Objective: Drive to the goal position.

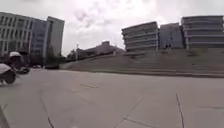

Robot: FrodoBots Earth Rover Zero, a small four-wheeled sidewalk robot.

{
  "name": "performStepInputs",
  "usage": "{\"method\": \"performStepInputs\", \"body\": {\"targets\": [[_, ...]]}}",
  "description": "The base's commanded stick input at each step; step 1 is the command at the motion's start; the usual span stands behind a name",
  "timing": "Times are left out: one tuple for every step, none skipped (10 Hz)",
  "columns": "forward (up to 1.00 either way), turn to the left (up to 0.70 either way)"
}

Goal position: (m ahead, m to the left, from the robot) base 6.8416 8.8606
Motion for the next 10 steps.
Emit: {"method": "performStepInputs", "body": {"targets": [[0.70,0.07],[0.70,0.00],[0.70,0.00],[0.70,0.00],[0.70,0.00],[0.70,0.00],[0.70,0.08],[0.70,0.02],[0.70,0.00],[0.70,0.00]]}}
